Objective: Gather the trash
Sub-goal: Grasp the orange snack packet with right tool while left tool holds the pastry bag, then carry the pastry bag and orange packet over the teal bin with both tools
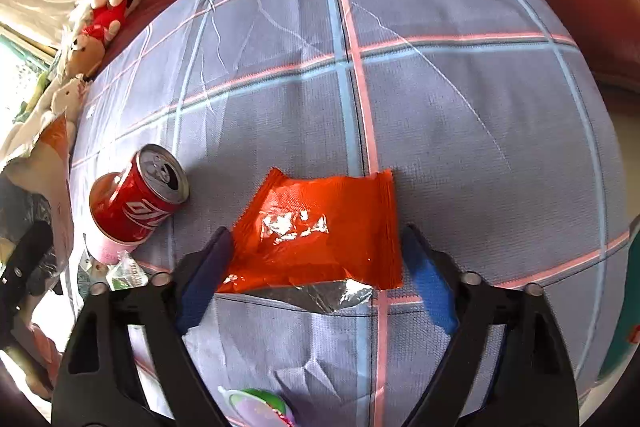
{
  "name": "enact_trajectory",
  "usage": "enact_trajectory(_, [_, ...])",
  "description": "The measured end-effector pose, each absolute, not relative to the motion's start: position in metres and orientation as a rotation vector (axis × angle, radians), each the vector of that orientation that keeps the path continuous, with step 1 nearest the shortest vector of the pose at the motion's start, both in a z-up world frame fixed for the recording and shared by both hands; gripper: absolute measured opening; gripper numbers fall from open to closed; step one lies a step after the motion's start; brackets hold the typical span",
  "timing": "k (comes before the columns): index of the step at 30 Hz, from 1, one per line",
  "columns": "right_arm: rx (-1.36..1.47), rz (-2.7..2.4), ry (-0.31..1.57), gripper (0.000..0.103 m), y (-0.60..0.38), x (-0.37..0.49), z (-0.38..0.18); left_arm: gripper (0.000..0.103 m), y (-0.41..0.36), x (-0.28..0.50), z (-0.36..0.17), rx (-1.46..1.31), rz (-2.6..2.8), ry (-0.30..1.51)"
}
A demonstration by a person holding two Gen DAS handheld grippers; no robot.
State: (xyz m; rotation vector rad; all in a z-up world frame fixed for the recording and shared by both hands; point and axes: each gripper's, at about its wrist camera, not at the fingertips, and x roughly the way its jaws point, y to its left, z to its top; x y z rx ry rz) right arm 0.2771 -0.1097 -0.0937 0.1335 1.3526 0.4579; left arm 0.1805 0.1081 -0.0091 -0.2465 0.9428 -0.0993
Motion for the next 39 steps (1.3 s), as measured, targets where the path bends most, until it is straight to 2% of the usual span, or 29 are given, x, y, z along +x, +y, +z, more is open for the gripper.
enact_trajectory(1, [0.151,0.481,1.361,0.047,-0.11,0.275,-0.095,0.068,0.107,0.181,-0.01,-0.252,-0.101,0.945])
enact_trajectory(2, [0.164,0.491,1.36,0.042,-0.111,0.272,-0.093,0.068,0.105,0.181,-0.01,-0.253,-0.102,0.946])
enact_trajectory(3, [0.16,0.495,1.355,0.027,-0.112,0.269,-0.091,0.068,0.103,0.181,-0.01,-0.251,-0.105,0.947])
enact_trajectory(4, [0.15,0.499,1.346,0.022,-0.112,0.266,-0.087,0.068,0.099,0.18,-0.009,-0.247,-0.109,0.947])
enact_trajectory(13, [0.203,0.425,1.236,0.021,-0.171,0.228,-0.048,0.069,0.051,0.173,-0.004,-0.198,-0.169,0.944])
enact_trajectory(22, [0.281,0.321,1.14,0.021,-0.271,0.182,-0.017,0.069,-0.039,0.166,0.0,-0.109,-0.292,0.948])
enact_trajectory(39, [0.362,0.161,1.041,0.022,-0.401,0.128,-0.006,0.069,-0.171,0.157,-0.009,0.035,-0.445,0.992])
